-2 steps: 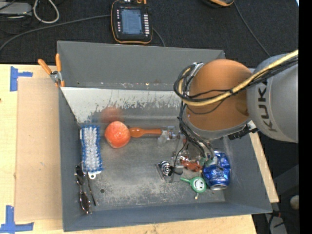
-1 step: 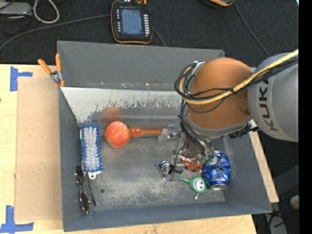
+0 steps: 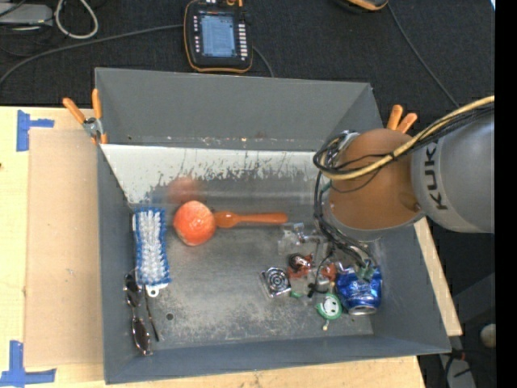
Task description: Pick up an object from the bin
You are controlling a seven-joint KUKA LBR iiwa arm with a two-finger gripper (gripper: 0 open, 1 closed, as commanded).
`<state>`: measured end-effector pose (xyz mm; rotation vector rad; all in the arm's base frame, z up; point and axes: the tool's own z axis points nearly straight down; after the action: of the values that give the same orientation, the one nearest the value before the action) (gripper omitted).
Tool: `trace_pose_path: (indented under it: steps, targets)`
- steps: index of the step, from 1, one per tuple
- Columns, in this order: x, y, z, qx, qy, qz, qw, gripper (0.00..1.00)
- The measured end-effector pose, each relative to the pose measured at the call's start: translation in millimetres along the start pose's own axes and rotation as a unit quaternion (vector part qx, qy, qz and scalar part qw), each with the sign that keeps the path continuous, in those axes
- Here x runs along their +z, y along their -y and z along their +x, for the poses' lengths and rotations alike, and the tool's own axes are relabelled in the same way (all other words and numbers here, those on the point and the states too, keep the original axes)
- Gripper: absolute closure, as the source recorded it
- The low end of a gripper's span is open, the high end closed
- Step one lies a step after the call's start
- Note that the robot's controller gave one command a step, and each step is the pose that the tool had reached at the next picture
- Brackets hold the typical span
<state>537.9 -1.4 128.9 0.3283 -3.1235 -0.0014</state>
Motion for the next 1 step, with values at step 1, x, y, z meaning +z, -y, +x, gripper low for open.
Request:
trace_pose_path:
  steps: [1]
  targets:
    - [-21.9,16.5,3.7,0.076,0.0026,-0.001,0.9971,0.0]
